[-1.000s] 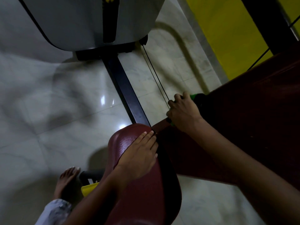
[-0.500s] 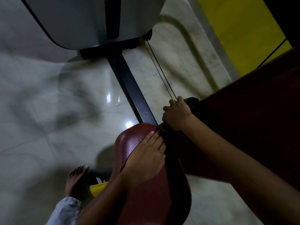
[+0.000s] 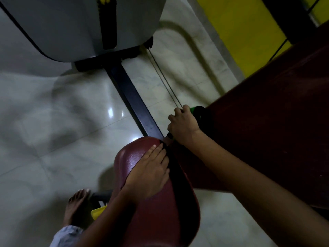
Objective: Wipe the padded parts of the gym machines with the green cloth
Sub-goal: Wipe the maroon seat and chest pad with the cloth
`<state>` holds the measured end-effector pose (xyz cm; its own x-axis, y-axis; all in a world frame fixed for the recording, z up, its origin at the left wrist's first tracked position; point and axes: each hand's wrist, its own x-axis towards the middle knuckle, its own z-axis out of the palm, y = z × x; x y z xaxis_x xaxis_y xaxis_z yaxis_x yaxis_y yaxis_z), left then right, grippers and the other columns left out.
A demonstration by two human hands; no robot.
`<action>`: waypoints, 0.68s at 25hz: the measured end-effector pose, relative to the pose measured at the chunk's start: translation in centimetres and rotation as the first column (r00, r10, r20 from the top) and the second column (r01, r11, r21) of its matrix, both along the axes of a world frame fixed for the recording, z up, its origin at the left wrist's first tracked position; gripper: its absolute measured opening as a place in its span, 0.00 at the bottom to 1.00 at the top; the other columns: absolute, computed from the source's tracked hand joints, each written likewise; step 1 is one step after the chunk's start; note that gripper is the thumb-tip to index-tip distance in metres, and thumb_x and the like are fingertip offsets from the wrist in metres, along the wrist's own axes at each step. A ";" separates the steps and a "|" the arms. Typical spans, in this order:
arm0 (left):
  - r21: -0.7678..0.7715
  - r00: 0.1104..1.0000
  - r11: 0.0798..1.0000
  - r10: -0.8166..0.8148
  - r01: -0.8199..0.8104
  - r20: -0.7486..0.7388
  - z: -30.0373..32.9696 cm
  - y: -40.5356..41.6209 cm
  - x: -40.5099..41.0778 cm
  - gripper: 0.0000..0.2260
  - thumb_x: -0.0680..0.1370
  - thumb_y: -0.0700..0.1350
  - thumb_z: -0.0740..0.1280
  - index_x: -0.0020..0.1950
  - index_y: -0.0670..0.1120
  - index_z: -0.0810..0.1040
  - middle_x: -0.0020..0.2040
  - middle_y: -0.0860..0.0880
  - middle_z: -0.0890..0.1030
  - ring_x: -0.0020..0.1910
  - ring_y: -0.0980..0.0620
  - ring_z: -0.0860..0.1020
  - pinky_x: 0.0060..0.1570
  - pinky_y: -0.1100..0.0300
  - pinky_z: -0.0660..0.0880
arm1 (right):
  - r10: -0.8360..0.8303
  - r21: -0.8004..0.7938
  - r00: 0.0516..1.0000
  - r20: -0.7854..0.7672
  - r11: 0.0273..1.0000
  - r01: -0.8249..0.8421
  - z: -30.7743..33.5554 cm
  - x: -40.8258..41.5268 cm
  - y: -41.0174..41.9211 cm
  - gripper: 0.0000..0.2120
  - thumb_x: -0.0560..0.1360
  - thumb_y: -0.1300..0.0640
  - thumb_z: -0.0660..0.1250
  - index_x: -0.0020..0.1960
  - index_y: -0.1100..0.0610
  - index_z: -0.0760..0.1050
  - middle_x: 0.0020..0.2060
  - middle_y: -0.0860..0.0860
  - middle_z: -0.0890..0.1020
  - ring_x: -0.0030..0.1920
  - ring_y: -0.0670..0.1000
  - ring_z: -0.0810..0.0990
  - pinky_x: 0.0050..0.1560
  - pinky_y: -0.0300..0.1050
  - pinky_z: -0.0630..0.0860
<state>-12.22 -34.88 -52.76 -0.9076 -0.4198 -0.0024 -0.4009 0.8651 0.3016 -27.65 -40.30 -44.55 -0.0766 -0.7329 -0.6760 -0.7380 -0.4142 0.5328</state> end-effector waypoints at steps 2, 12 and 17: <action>0.002 1.000 1.000 -0.010 0.010 -0.009 0.0 0.1 -0.1 0.22 0.76 0.50 0.54 0.58 0.40 0.81 0.58 0.42 0.81 0.61 0.44 0.77 0.66 0.50 0.60 | -0.022 -0.102 1.000 0.015 0.994 0.024 3.1 0.2 1.7 0.18 0.81 0.50 0.54 0.68 0.50 0.70 0.65 0.54 0.70 0.65 0.60 0.64 0.63 0.56 0.61; -0.167 0.986 0.986 -0.033 0.006 -0.163 0.3 -0.1 -0.2 0.33 0.83 0.50 0.39 0.54 0.35 0.82 0.55 0.38 0.82 0.54 0.41 0.81 0.69 0.53 0.51 | -0.090 -0.984 0.995 -0.044 0.178 -0.028 21.7 -6.2 9.4 0.18 0.80 0.56 0.60 0.68 0.46 0.71 0.70 0.52 0.70 0.57 0.59 0.64 0.51 0.53 0.60; -0.163 0.983 0.987 -0.030 -0.001 -0.182 -0.8 0.3 0.1 0.32 0.83 0.50 0.39 0.57 0.35 0.81 0.58 0.39 0.81 0.57 0.42 0.80 0.70 0.54 0.51 | -0.175 -0.965 0.962 -0.211 0.193 -0.176 20.3 -9.4 10.3 0.20 0.79 0.57 0.62 0.70 0.46 0.69 0.69 0.53 0.72 0.55 0.59 0.66 0.49 0.52 0.62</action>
